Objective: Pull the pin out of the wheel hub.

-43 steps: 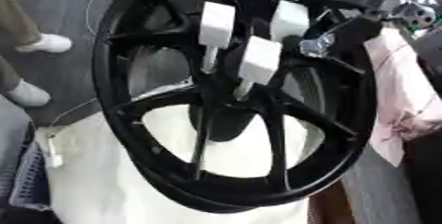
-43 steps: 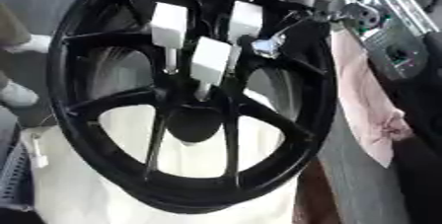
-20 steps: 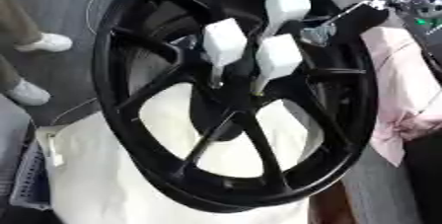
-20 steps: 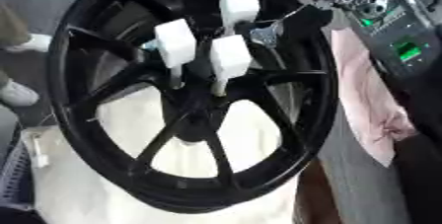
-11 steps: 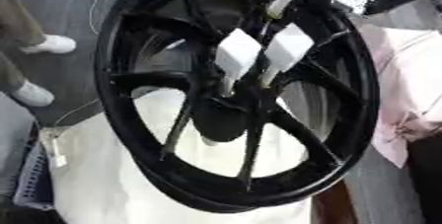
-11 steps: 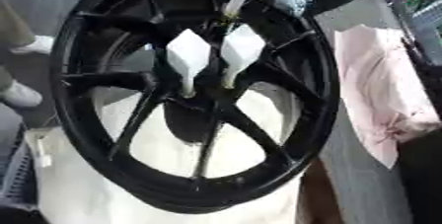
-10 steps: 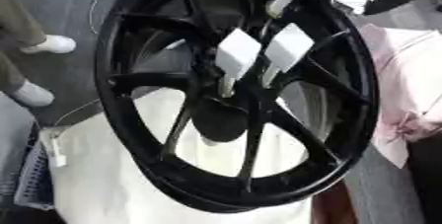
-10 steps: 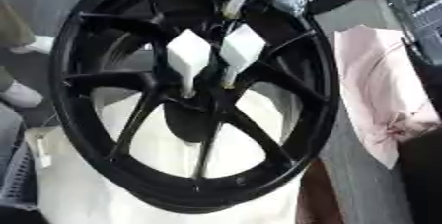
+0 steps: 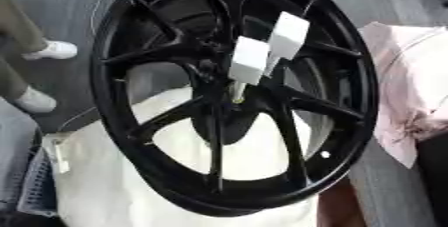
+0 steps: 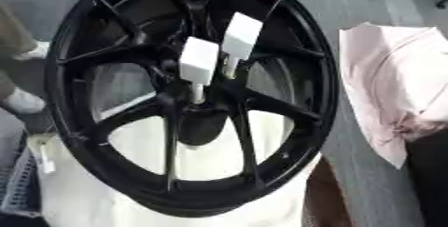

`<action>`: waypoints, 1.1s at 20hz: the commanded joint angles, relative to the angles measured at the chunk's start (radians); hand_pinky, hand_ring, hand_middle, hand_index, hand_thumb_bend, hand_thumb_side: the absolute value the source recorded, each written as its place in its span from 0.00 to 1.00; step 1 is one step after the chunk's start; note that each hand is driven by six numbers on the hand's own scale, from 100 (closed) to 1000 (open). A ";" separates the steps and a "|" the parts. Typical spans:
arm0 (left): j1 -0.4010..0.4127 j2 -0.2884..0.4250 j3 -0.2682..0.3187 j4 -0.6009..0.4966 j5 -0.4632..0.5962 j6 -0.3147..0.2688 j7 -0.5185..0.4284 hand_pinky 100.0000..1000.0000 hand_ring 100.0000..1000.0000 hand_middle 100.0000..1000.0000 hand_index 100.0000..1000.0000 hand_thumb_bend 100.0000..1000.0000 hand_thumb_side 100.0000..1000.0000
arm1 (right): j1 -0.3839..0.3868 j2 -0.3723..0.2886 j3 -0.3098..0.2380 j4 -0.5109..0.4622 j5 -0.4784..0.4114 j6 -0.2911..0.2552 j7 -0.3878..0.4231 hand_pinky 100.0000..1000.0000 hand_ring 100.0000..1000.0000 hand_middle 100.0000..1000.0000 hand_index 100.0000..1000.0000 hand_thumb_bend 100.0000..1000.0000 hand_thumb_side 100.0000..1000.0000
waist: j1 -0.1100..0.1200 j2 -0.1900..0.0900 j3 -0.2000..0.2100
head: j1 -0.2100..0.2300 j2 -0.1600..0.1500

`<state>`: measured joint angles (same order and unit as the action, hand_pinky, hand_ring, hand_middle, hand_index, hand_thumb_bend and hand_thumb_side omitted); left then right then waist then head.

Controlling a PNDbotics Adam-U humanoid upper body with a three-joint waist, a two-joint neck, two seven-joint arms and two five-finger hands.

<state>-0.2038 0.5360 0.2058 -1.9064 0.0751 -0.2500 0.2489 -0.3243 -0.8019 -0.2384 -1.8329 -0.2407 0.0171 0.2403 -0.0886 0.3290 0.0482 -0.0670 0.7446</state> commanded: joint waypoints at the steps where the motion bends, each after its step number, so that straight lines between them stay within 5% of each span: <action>1: -0.012 0.015 0.019 -0.019 -0.002 -0.005 0.014 0.47 0.71 0.63 0.73 0.00 0.64 | 0.126 -0.009 -0.104 -0.126 0.055 -0.039 -0.083 0.63 0.38 0.06 0.31 0.00 0.18 | 0.012 -0.007 -0.001 | 0.000 -0.030; 5: -0.022 0.013 0.024 -0.021 -0.004 -0.014 0.025 0.47 0.71 0.63 0.74 0.00 0.63 | 0.307 0.072 -0.159 -0.165 0.244 -0.128 -0.137 0.67 0.42 0.12 0.36 0.00 0.12 | 0.032 0.005 0.004 | 0.004 -0.051; 7: -0.028 0.011 0.026 -0.022 -0.003 -0.018 0.028 0.47 0.71 0.63 0.74 0.00 0.62 | 0.360 0.110 -0.178 -0.166 0.358 -0.182 -0.126 0.72 0.52 0.24 0.48 0.00 0.14 | 0.043 0.010 0.007 | 0.009 -0.058; 10: -0.036 0.009 0.028 -0.022 -0.001 -0.024 0.033 0.47 0.71 0.63 0.74 0.00 0.61 | 0.416 0.159 -0.192 -0.167 0.536 -0.302 -0.071 0.82 0.74 0.56 0.80 0.00 0.47 | 0.058 0.015 0.013 | 0.022 -0.066; 14: -0.041 0.004 0.030 -0.022 0.001 -0.030 0.038 0.47 0.71 0.63 0.74 0.00 0.61 | 0.464 0.210 -0.217 -0.167 0.669 -0.429 0.010 0.89 0.88 0.77 0.91 0.03 0.62 | 0.070 0.017 0.017 | 0.042 -0.068; 17: -0.040 0.001 0.032 -0.021 0.001 -0.030 0.040 0.47 0.71 0.63 0.74 0.00 0.61 | 0.484 0.237 -0.249 -0.167 0.688 -0.450 0.012 0.90 0.91 0.79 0.92 0.04 0.56 | 0.072 0.014 0.015 | 0.060 -0.068; 22: -0.036 0.000 0.033 -0.022 0.002 -0.029 0.041 0.47 0.71 0.63 0.74 0.00 0.61 | 0.484 0.251 -0.286 -0.167 0.600 -0.451 -0.069 0.88 0.87 0.75 0.89 0.03 0.02 | 0.069 0.007 0.014 | 0.080 -0.064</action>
<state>-0.2370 0.5183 0.2254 -1.9120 0.0739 -0.2786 0.2865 0.1590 -0.5346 -0.5023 -1.9778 0.3840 -0.4352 0.1932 -0.0200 0.3577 0.0626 0.0067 0.6914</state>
